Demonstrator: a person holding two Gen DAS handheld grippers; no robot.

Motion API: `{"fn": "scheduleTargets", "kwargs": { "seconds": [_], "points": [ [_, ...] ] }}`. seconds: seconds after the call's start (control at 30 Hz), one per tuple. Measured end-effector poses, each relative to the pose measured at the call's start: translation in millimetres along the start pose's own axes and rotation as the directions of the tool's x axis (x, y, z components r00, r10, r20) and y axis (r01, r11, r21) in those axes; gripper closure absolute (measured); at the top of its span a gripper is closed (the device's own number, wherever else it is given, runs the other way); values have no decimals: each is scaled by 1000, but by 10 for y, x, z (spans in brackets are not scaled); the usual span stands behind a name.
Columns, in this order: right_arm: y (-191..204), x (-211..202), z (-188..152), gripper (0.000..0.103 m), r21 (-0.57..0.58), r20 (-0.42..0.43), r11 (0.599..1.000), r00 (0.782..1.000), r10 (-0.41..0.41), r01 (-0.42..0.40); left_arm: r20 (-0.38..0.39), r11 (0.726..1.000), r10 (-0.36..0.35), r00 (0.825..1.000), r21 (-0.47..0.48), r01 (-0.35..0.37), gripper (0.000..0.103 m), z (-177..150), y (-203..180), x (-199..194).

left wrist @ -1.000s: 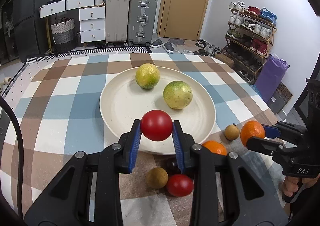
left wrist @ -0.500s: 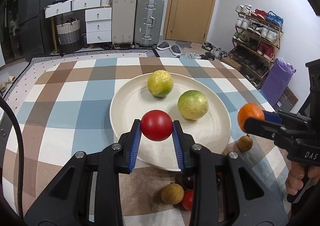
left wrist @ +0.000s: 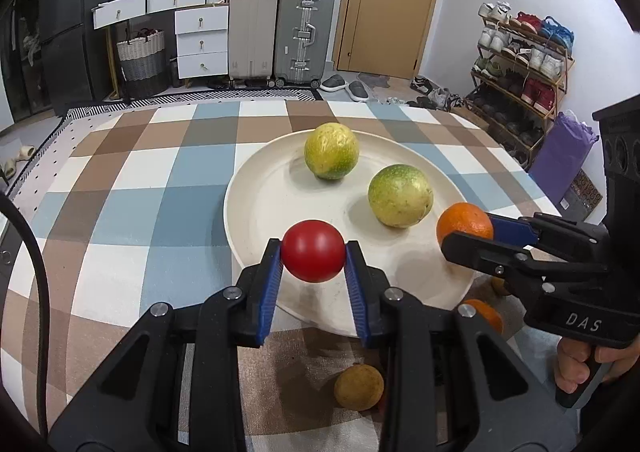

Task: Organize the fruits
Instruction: 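Carry the tomato and orange onto the plate and open both tools, then withdraw both tools from the plate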

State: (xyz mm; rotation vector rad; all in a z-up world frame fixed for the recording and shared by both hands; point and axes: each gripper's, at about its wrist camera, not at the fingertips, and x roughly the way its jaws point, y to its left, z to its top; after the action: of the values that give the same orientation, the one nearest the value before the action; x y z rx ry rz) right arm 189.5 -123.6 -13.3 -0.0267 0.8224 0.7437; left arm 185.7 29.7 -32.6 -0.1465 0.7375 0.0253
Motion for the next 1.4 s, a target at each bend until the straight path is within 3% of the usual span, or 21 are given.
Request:
{"fn": "scheduleTargets", "kwargs": {
  "seconds": [0.23,0.33,0.43,0.47,0.5,0.53,0.63,0.67,0.73,0.77,0.87,1.4],
  "points": [
    [-7,25,-27,61,-23,14,997,998,-67,68,-14,1000,-14,1000,-21,13,75,-19,43,28],
    [-43,0,-25,56,-21,28,997,996,-80,81,-11,1000,-15,1000,-20,15,72,-33,39,7],
    [-69,-38,-38,54,-21,35,996,995,-90,91,-4,1000,-22,1000,-9,22,60,-60,17,-45],
    [-76,-54,-44,49,-19,37,995,995,-94,94,2,1000,-21,1000,-6,21,48,-68,7,-83],
    [-75,-66,-51,45,-21,40,995,995,-96,97,6,1000,-7,1000,-8,7,29,-76,1,-117],
    [-70,-81,-57,43,-27,42,995,995,-95,96,13,1000,4,1000,-13,-4,22,-83,2,-160],
    [-72,-152,-77,34,-34,46,997,997,-69,70,43,1000,-1,999,-23,2,19,-84,12,-301],
    [-89,-181,-83,25,-27,46,998,998,-52,53,47,1000,1,999,-26,1,18,-86,13,-338],
    [-123,-259,-101,16,-12,63,999,997,-33,34,54,999,10,999,-34,-9,11,-98,23,-394],
    [-145,-293,-103,12,-6,72,1000,997,-28,29,56,999,15,998,-35,-13,1,-104,25,-422],
    [-174,-389,-120,0,-2,95,999,994,-54,54,71,999,15,997,-32,-13,0,-148,24,-527],
    [-240,-611,-356,0,-39,49,998,998,-46,48,10,1000,-17,1000,-17,17,0,-489,-75,-650]
  ]
}}
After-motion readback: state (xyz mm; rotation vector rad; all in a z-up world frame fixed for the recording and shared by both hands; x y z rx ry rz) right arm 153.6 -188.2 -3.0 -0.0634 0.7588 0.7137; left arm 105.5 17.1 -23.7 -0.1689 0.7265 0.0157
